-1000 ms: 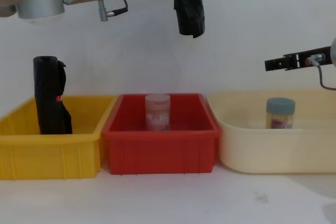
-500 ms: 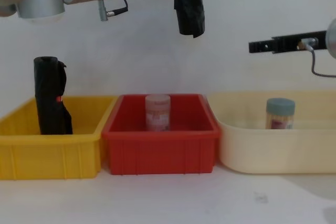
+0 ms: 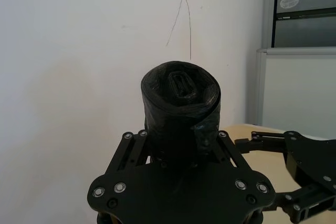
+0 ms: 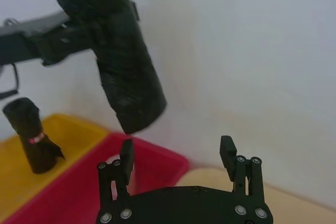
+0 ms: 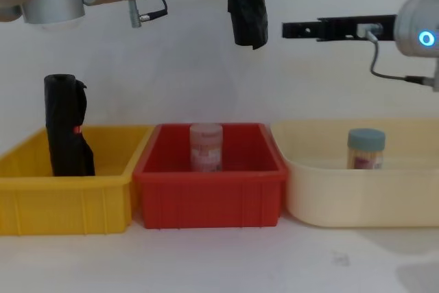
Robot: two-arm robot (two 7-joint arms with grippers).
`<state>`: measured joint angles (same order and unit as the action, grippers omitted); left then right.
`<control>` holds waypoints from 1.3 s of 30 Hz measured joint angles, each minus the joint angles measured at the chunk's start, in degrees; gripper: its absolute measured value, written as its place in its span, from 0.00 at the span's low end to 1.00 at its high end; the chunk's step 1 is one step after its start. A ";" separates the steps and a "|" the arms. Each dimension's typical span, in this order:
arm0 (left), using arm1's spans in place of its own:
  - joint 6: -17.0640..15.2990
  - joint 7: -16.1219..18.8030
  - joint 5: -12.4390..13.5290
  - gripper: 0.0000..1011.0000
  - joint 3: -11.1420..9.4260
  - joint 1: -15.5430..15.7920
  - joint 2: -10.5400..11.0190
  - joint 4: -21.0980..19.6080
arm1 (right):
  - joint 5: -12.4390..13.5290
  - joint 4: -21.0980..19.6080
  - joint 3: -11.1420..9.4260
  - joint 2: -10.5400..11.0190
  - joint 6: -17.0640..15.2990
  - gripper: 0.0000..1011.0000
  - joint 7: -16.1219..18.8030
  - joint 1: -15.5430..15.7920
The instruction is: Pick up the garbage bag with the one hand and transfer it to the other hand.
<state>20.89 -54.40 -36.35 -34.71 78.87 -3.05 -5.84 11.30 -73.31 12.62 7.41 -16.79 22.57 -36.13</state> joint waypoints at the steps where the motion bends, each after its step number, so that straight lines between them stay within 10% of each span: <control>1: 0.00 0.00 0.00 0.36 0.00 0.01 -0.01 0.01 | 0.17 0.74 0.21 -0.33 0.97 0.99 0.29 -0.42; 19: 0.00 0.00 0.00 0.36 0.00 0.04 -0.01 0.06 | 0.57 9.34 1.86 -3.70 10.45 0.99 0.09 -4.94; 39: 0.00 0.00 0.01 0.36 0.00 0.03 -0.01 0.06 | 1.57 9.95 3.74 -3.24 13.10 0.99 2.80 -5.64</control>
<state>20.89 -54.39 -36.34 -34.71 78.91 -3.06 -5.78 12.86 -63.37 16.37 4.16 -3.69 25.37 -41.77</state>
